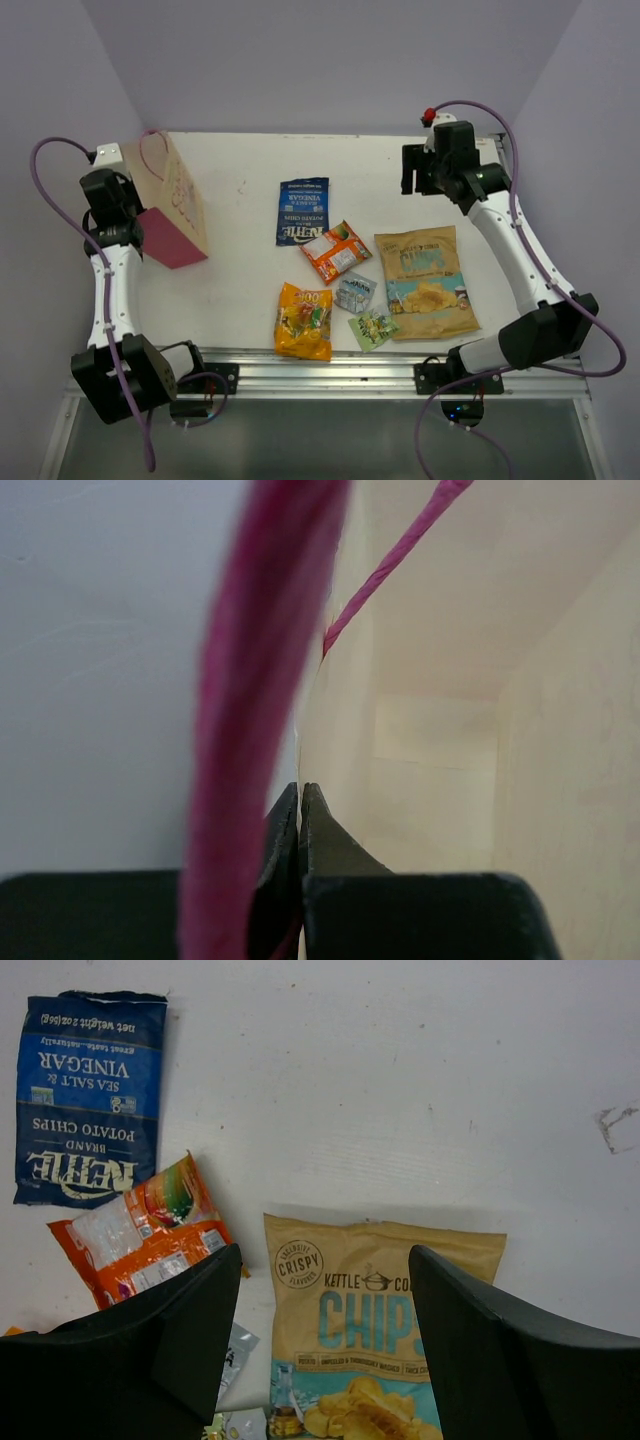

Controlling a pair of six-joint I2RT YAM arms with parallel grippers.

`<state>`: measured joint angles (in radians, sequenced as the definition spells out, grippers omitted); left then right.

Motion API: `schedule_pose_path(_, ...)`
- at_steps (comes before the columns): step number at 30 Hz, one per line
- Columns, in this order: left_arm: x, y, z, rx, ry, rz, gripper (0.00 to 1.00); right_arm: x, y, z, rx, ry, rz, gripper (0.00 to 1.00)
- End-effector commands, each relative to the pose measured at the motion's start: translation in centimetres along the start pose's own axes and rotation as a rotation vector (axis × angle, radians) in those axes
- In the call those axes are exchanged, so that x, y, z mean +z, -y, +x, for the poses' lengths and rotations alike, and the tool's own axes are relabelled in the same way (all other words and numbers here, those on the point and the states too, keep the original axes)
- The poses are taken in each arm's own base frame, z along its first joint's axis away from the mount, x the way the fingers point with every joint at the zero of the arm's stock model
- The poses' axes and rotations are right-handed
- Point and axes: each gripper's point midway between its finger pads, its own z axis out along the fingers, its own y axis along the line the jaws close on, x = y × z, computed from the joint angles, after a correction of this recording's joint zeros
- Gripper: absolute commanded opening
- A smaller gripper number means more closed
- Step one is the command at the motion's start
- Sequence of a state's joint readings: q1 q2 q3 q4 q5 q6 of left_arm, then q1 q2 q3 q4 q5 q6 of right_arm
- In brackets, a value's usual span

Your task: Place the snacks into the paper bag

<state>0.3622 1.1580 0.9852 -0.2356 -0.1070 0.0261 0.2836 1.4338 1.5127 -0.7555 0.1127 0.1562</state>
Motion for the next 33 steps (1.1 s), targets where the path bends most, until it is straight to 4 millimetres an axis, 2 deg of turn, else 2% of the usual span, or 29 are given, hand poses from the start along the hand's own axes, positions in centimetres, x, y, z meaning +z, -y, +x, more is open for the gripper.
schedule_pose_path(1,-2.0,3.1,-0.9,-0.061,0.004,0.125,0.00,-0.6,-0.5,-1.6,-0.011,0.038,-0.016,0.72)
schedule_pose_path(4,-3.4,6.9,0.2,-0.050,-0.040,0.231,0.00,0.0,-0.8,-1.3,-0.005,0.023,-0.033,0.72)
schedule_pose_path(7,-4.9,8.9,0.4,-0.089,-0.057,0.297,0.00,0.5,-1.2,-0.9,0.001,0.009,-0.047,0.72)
schedule_pose_path(15,-8.1,10.4,1.3,-0.180,-0.092,0.379,0.00,3.0,-1.0,1.5,0.002,-0.037,-0.025,0.73)
schedule_pose_path(16,-8.5,10.7,1.7,-0.183,-0.097,0.395,0.00,3.7,-0.9,2.8,-0.001,-0.069,-0.021,0.73)
schedule_pose_path(18,-8.9,10.7,2.6,-0.189,-0.119,0.395,0.00,4.7,-0.8,3.7,-0.008,-0.081,-0.018,0.74)
schedule_pose_path(19,-9.3,10.7,2.9,-0.190,-0.121,0.402,0.00,5.6,-0.6,5.4,-0.012,-0.123,-0.010,0.75)
schedule_pose_path(20,-9.5,10.8,3.1,-0.190,-0.124,0.406,0.00,6.2,-0.4,6.0,-0.018,-0.137,-0.002,0.75)
schedule_pose_path(21,-9.9,10.8,3.2,-0.191,-0.130,0.411,0.00,6.6,-0.1,6.6,-0.020,-0.147,0.014,0.75)
schedule_pose_path(22,-10.2,11.1,3.3,-0.188,-0.136,0.425,0.00,7.4,0.8,7.9,-0.020,-0.179,0.055,0.75)
schedule_pose_path(24,-10.8,11.2,3.7,-0.185,-0.153,0.438,0.00,8.1,1.8,8.9,-0.003,-0.198,0.082,0.75)
schedule_pose_path(25,-11.1,11.5,3.7,-0.179,-0.161,0.453,0.00,8.4,2.9,9.7,0.016,-0.217,0.101,0.75)
schedule_pose_path(29,-11.6,11.9,4.1,-0.135,-0.196,0.474,0.00,8.7,6.0,10.9,0.035,-0.236,0.188,0.77)
schedule_pose_path(33,-11.9,12.4,3.7,-0.083,-0.207,0.482,0.00,8.0,8.0,12.0,0.078,-0.259,0.223,0.80)
